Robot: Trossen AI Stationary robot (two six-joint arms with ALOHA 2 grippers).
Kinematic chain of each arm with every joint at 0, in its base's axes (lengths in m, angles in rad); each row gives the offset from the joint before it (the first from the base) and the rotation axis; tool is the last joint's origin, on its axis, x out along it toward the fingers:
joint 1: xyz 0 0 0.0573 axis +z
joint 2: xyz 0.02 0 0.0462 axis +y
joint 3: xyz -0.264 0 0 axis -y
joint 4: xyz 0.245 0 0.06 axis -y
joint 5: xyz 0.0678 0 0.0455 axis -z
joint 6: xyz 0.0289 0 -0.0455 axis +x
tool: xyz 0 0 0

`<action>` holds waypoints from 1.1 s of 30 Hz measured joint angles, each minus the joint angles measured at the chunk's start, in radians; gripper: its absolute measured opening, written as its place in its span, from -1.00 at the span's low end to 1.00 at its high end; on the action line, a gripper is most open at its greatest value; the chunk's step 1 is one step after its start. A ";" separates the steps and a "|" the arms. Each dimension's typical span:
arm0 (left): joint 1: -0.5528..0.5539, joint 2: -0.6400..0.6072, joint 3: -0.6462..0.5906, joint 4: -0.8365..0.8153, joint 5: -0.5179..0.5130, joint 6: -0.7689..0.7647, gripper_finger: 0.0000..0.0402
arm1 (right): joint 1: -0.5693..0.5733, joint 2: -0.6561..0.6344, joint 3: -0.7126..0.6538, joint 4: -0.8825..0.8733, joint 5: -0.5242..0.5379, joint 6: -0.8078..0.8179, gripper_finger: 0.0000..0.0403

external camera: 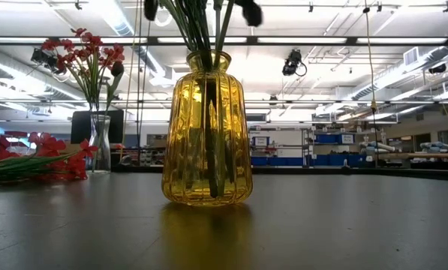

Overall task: Sort flowers into vase by color
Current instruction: Put the black flower into the transparent vase

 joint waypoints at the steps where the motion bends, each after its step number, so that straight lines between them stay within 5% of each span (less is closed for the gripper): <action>1: 0.005 -0.011 0.000 -0.023 -0.008 0.006 -0.96 | -0.003 -0.016 0.000 -0.051 0.015 -0.007 -0.37; 12: 0.035 -0.107 0.001 -0.117 -0.101 0.075 -0.96 | -0.006 -0.256 0.000 -0.589 0.203 -0.211 -0.56; 22: 0.042 -0.113 0.001 -0.132 -0.101 0.075 -0.96 | -0.006 -0.460 0.000 -0.496 0.194 -0.344 -0.90; 33: 0.042 -0.206 0.001 -0.178 -0.162 0.140 -0.95 | -0.006 -0.700 -0.252 -0.291 0.142 -0.376 -0.50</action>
